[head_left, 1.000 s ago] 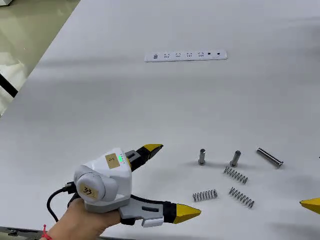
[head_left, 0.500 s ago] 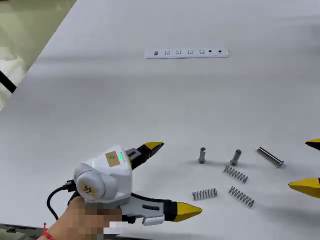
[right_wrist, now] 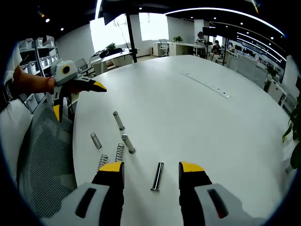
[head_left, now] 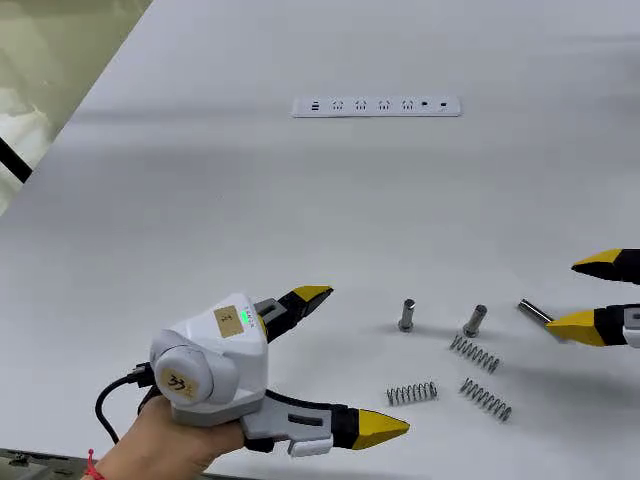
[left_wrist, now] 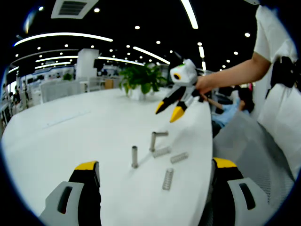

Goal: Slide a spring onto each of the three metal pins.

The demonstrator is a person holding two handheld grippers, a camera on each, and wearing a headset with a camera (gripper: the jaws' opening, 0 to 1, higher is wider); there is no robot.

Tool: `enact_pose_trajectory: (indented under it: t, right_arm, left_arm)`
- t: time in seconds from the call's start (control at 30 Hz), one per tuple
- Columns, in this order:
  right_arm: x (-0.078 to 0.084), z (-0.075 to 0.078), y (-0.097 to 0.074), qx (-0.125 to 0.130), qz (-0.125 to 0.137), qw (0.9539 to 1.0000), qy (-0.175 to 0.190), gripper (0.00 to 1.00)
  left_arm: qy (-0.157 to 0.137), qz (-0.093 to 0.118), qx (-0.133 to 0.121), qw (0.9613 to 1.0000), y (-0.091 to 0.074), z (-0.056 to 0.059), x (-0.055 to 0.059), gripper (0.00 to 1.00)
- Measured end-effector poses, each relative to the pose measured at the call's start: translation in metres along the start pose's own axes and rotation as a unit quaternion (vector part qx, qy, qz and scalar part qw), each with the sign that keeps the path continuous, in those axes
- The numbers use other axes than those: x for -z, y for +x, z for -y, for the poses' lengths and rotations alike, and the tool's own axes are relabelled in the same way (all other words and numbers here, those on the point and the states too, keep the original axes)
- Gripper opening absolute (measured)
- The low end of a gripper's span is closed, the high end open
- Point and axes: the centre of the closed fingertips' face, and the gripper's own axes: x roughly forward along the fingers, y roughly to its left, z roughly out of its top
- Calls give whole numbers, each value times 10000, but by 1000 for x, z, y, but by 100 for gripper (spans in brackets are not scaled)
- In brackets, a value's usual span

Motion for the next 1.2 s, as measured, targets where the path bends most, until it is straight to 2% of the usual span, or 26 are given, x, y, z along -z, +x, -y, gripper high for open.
enact_pose_trajectory:
  t: [0.4,0.67,0.73,0.9,1.0,1.2]
  right_arm:
    - [-3,4,24,-127,-717,9970,-265,32]
    - [5,4,35,-147,-1277,9906,-477,26]
    - [10,10,36,-167,-1346,9896,-474,24]
    - [17,4,43,-179,-1665,9847,-477,21]
    - [22,3,46,-182,-1818,9818,-513,19]
    - [25,2,52,-191,-1977,9792,-404,18]
  left_arm:
    - [-58,24,12,10000,-1,-1,2,99]
    - [-51,26,34,10000,0,-2,3,99]
    - [-61,36,42,10000,0,-2,3,99]
    - [-108,114,51,9999,1,-2,1,99]
    - [-119,128,55,9998,2,-3,1,99]
    - [-181,191,40,9996,1,-6,-1,99]
